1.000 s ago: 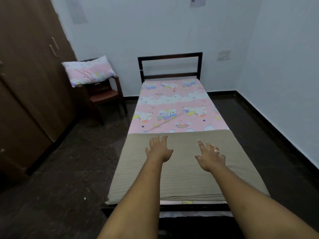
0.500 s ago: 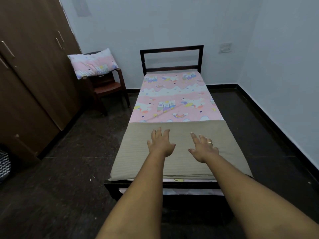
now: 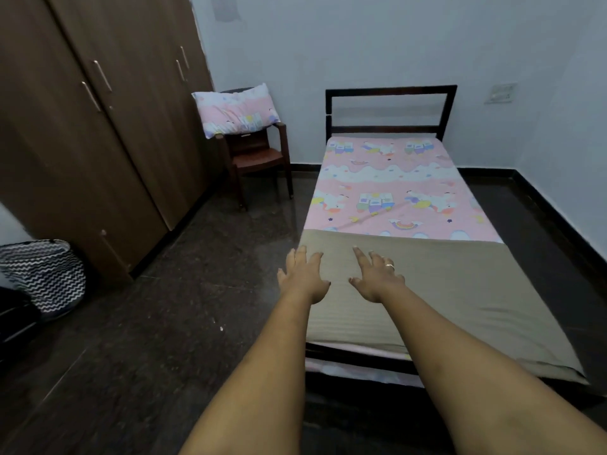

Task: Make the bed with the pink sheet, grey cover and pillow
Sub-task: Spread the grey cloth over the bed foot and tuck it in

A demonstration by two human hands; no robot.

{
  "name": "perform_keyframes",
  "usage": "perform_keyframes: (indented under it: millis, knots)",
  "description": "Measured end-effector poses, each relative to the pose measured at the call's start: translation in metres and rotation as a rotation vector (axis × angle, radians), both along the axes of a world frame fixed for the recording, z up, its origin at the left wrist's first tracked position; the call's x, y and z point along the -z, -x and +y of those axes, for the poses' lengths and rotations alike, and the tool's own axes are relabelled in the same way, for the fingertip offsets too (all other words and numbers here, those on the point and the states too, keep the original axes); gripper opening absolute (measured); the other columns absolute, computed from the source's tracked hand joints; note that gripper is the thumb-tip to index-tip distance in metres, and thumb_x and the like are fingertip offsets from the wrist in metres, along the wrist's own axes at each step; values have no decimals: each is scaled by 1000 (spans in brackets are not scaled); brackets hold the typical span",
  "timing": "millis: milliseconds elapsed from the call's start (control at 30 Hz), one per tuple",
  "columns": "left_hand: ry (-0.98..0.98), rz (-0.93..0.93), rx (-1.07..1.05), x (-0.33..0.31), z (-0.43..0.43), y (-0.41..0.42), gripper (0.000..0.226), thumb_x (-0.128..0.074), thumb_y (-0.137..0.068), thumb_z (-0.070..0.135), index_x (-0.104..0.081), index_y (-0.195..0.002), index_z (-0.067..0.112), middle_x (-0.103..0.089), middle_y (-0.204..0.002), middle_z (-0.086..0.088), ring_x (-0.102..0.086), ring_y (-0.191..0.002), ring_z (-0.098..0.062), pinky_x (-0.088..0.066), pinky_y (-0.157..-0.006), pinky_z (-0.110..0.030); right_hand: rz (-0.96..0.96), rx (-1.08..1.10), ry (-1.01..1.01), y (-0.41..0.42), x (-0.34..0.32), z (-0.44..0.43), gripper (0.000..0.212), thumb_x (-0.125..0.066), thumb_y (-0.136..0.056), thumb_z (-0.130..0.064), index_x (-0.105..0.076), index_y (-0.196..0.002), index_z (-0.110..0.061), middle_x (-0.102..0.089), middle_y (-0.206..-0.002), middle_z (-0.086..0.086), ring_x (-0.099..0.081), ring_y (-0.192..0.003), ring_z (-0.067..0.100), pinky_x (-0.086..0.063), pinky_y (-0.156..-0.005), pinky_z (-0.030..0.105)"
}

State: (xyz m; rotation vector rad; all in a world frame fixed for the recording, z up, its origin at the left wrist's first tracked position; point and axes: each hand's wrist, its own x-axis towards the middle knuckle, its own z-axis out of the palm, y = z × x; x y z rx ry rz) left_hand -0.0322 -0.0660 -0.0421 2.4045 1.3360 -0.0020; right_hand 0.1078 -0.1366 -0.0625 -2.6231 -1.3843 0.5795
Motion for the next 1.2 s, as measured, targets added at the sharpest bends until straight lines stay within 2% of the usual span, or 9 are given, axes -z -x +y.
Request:
perform_keyframes:
  millis: [233, 400, 667, 900, 1033, 1200]
  knots:
    - [11, 58, -55, 6, 123, 113, 66, -51, -94, 37, -16, -150, 31, 6, -159, 2, 11, -146, -23, -10, -116, -53, 20, -81, -4, 111, 14, 133, 71, -40, -97, -46, 7, -150, -38, -4, -159, 0, -7, -145, 28, -25, -110, 52]
    - [-8, 58, -11, 10, 190, 129, 66, -51, -94, 37, -16, -150, 30, 5, -159, 2, 10, -146, -23, -10, -115, -53, 1, -87, -16, 143, 22, 207, 73, -41, -96, -48, 7, -150, -39, -6, -160, 0, -9, -145, 28, -25, -109, 53]
    - [23, 92, 139, 40, 297, 96, 67, -51, -94, 36, -15, -150, 30, 6, -159, 1, 11, -146, -23, -6, -115, -53, -11, 19, 32, 115, 53, 316, 73, -41, -96, -48, 8, -150, -38, -5, -160, 0, -9, -145, 27, -25, -109, 53]
    - [-14, 141, 188, 37, 443, 60, 69, -53, -94, 33, -13, -150, 32, 7, -159, 3, 11, -146, -23, -5, -116, -52, -7, 56, 52, 70, 56, 451, 75, -42, -96, -47, 8, -150, -37, -5, -160, 2, -10, -145, 29, -26, -110, 53]
    - [-26, 150, 163, 35, 524, 43, 68, -52, -94, 34, -13, -150, 30, 6, -160, 2, 10, -146, -23, -8, -116, -52, 6, 47, -8, 54, 48, 527, 71, -40, -98, -45, 7, -151, -36, -4, -160, 2, -6, -146, 29, -20, -113, 50]
    - [-19, 181, 302, 45, 585, 1, 70, -54, -93, 33, -14, -150, 32, 7, -159, 2, 11, -146, -23, -6, -116, -53, 23, 93, 40, 30, 63, 583, 72, -41, -98, -45, 7, -151, -37, -2, -161, 2, -4, -147, 29, -16, -114, 53]
